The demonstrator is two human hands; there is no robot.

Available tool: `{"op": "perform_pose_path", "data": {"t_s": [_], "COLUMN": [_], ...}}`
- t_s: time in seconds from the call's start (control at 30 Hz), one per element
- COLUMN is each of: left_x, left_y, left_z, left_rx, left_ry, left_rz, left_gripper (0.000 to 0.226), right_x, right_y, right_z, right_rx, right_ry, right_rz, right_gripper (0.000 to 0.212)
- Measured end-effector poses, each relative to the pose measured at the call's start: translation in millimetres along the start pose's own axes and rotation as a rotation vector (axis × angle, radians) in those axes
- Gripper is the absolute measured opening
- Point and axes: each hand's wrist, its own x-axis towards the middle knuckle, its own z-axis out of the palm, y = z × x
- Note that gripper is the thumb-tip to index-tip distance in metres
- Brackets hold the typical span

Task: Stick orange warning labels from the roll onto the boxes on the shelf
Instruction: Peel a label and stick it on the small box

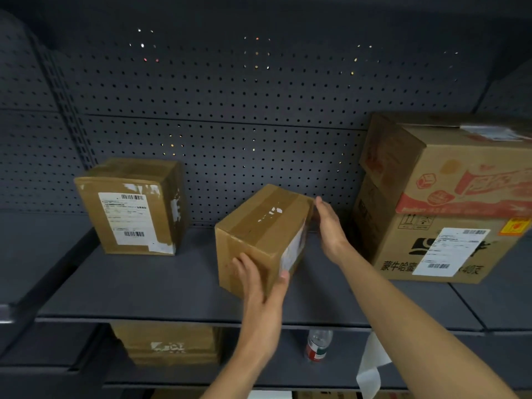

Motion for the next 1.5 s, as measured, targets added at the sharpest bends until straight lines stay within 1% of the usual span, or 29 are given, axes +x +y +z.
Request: {"op": "perform_pose_path", "data": {"t_s": [0.07, 0.13, 0.2, 0.27, 0.33, 0.4, 0.47, 0.53, 0.57, 0.6, 0.63, 0.7, 0.73, 0.8, 0.87, 0.93, 1.03, 1.17, 1.27, 1.4, 1.43, 1.5], "left_x": [13.8, 31.9, 49.9, 64.7, 79.2, 90.8, 100.2, 103.8, 104.6, 103.8, 103.3, 98.2, 92.2, 78.3, 66.5, 59.0, 52.6, 38.8, 26.5, 13.7, 10.9, 7.4], "left_y": [-5.4, -8.8, -7.4, -2.3, 0.7, 2.8, 3.3, 3.3, 2.0, 0.7, -2.3, -7.6, -8.5, -10.2, -9.9, -12.4, -17.3, -29.6, -41.7, -54.1, -55.3, -56.7], "left_z": [-18.3, -35.2, -46.3, -53.9, -59.6, -63.1, -63.3, -61.0, -61.3, -61.5, -62.3, -63.3, -62.4, -59.4, -56.0, -51.4, -37.6, -5.0, 24.0, 60.3, 68.0, 81.1], "left_rx": [-0.036, -0.074, -0.120, -0.149, -0.132, -0.112, -0.087, -0.047, -0.036, -0.020, 0.003, 0.092, 0.144, 0.212, 0.228, 0.233, 0.199, 0.214, 0.287, 0.326, 0.325, 0.320], "left_ry": [0.010, -0.018, -0.040, -0.023, 0.013, 0.052, 0.076, 0.079, 0.075, 0.070, 0.073, 0.127, 0.181, 0.305, 0.365, 0.323, 0.191, -0.023, -0.199, -0.375, -0.407, -0.450], "left_rz": [0.035, 0.067, 0.079, 0.082, 0.059, 0.025, 0.010, 0.016, 0.021, 0.027, 0.040, 0.103, 0.145, 0.256, 0.382, 0.452, 0.441, 0.404, 0.361, 0.303, 0.293, 0.279], "left_gripper": [0.097, 0.093, 0.094, 0.097, 0.095, 0.086, 0.070, 0.055, 0.053, 0.056, 0.063, 0.081, 0.083, 0.075, 0.055, 0.032, 0.007, 0.014, 0.017, 0.013, 0.011, 0.010], "right_x": [-11.7, -24.8, -41.3, -58.4, -74.6, -88.8, -96.9, -101.5, -102.5, -103.0, -102.8, -102.4, -102.7, -105.6, -112.0, -120.1, -131.9, -149.7, -163.6, -174.8, -175.3, -175.3], "right_y": [6.9, 15.9, 21.3, 23.7, 26.3, 28.6, 30.2, 27.8, 26.0, 24.5, 24.1, 25.5, 26.8, 28.0, 28.6, 29.0, 31.2, 38.6, 54.0, 78.5, 83.9, 91.3], "right_z": [-9.8, -18.1, -22.1, -23.0, -21.8, -20.6, -20.8, -21.0, -21.2, -21.5, -22.4, -25.3, -27.7, -33.8, -41.6, -50.4, -67.4, -100.2, -128.8, -153.6, -157.3, -161.8], "right_rx": [-0.013, -0.013, -0.003, 0.015, 0.022, 0.039, 0.058, 0.040, 0.020, -0.004, -0.033, -0.104, -0.134, -0.188, -0.237, -0.290, -0.372, -0.460, -0.522, -0.613, -0.628, -0.638], "right_ry": [0.034, 0.057, 0.065, 0.053, 0.035, 0.019, 0.016, 0.016, 0.018, 0.021, 0.026, 0.030, 0.034, 0.055, 0.084, 0.136, 0.257, 0.428, 0.500, 0.474, 0.461, 0.437], "right_rz": [-0.043, -0.091, -0.127, -0.154, -0.173, -0.182, -0.189, -0.195, -0.199, -0.203, -0.206, -0.211, -0.209, -0.209, -0.237, -0.283, -0.308, -0.267, -0.135, 0.061, 0.096, 0.139], "right_gripper": [0.029, 0.028, 0.028, 0.026, 0.027, 0.026, 0.025, 0.029, 0.031, 0.033, 0.035, 0.038, 0.039, 0.039, 0.034, 0.028, 0.020, 0.012, 0.013, 0.039, 0.041, 0.038]}}
